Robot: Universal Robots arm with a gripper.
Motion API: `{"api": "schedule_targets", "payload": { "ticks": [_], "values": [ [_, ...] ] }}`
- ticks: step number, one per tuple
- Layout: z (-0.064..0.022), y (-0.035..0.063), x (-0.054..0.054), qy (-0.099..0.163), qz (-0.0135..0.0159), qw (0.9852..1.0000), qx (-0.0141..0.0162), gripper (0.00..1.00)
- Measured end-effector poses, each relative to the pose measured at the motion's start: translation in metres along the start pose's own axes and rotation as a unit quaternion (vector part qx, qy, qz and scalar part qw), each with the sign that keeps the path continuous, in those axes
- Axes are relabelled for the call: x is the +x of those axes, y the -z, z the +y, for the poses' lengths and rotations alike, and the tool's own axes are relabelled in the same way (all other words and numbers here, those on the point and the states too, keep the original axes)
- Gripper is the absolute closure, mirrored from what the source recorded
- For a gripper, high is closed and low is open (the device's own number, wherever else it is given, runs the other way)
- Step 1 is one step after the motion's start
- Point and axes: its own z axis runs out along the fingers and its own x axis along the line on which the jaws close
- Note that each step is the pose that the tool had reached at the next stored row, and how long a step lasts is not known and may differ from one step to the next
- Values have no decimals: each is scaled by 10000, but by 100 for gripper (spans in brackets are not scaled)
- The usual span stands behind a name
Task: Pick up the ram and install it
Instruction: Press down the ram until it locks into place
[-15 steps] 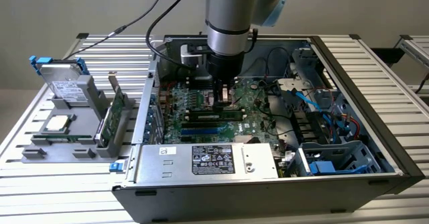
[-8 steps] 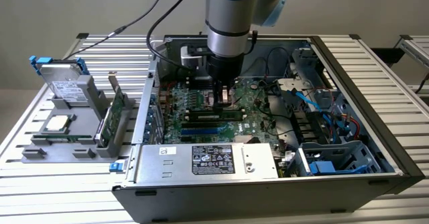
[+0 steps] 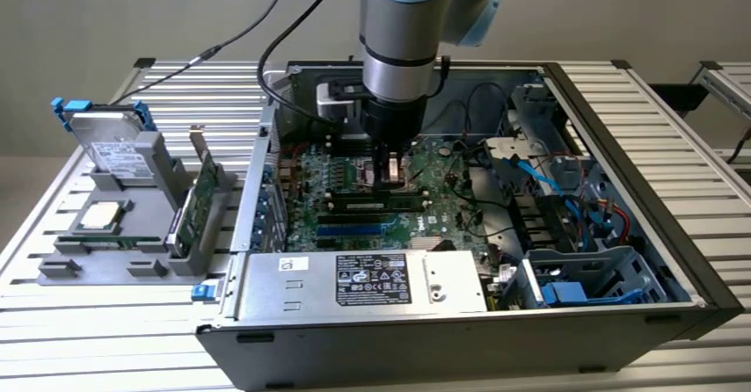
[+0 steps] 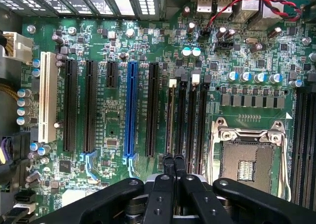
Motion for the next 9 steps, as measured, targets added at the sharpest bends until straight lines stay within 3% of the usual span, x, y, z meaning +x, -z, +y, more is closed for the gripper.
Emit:
{"api": "schedule_targets", "payload": {
  "ticks": [2,9],
  "values": [
    [0,40,-3,0,-15,10000,7,90],
    [6,138,3,0,-3,10000,1,90]
  ]
}}
